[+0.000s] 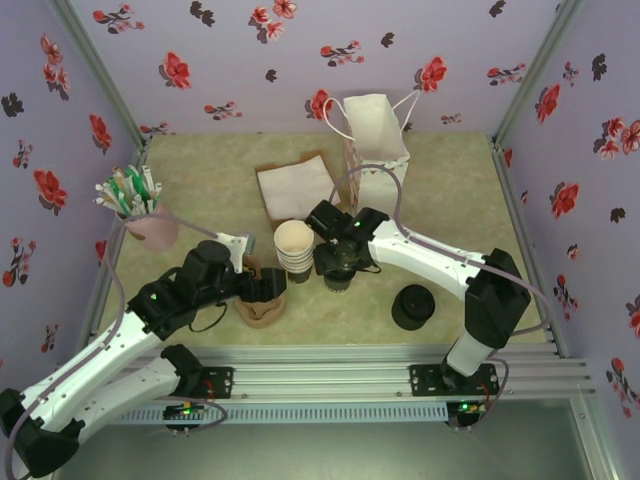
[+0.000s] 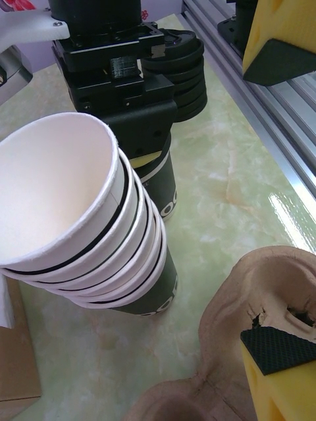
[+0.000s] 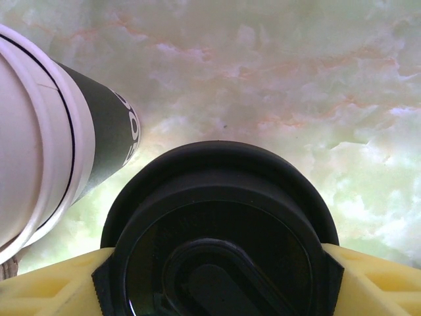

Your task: Pack the takeout coffee

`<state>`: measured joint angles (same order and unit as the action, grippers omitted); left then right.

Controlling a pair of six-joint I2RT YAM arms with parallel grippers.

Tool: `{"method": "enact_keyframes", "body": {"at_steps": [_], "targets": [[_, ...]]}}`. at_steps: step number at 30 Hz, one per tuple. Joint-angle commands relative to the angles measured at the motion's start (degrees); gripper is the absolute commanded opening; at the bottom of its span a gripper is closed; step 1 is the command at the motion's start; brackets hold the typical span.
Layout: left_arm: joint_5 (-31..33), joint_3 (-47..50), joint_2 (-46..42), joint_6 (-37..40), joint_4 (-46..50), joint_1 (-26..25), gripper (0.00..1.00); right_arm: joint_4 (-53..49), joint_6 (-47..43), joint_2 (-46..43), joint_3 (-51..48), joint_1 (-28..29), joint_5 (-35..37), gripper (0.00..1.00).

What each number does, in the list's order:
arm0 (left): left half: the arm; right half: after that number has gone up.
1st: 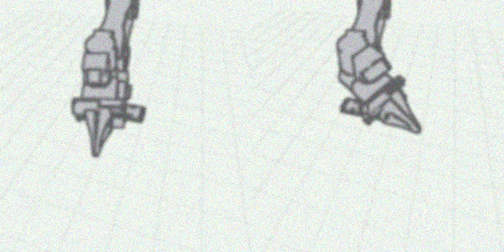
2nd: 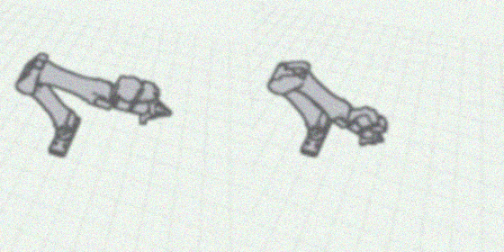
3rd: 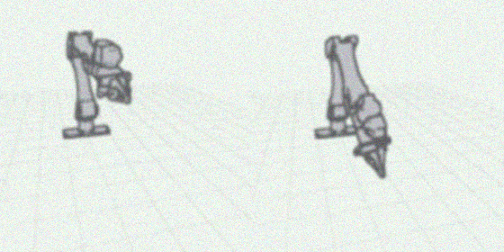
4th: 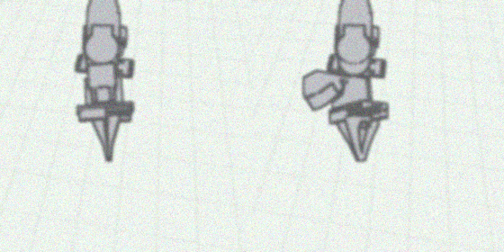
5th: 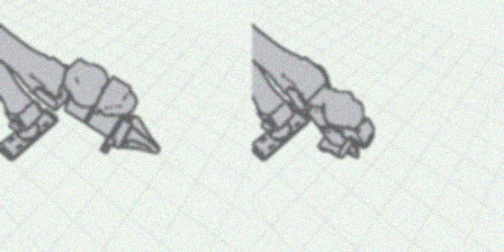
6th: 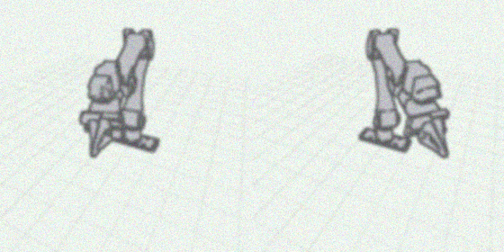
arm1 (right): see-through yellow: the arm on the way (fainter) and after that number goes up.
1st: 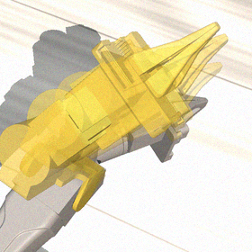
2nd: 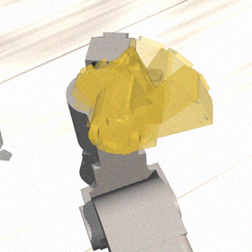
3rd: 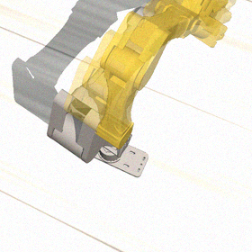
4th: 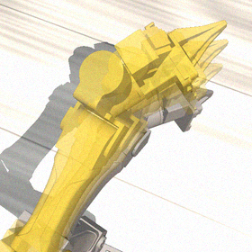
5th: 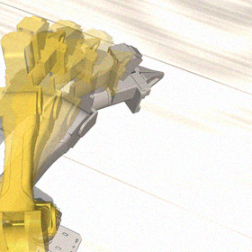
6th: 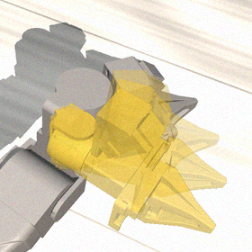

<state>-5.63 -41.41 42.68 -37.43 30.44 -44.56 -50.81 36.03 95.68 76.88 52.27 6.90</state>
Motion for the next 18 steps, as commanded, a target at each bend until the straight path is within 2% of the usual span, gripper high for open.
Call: {"method": "enact_keyframes", "body": {"at_steps": [1,14,18], "targets": [[-0.44,0.63,-0.33,-0.72,-1.16,0.59,0.97,-5.31,0.56,6.31,-5.35,1.08,-2.32,0.73],[-0.56,0.36,-0.27,-0.77,-1.13,0.53,0.97,-1.11,2.44,5.83,-9.63,1.16,-4.67,0.73],[-0.52,0.14,-0.27,-0.64,-1.01,0.56,0.97,-2.87,2.43,5.33,-8.10,1.44,-3.13,0.73]]}}
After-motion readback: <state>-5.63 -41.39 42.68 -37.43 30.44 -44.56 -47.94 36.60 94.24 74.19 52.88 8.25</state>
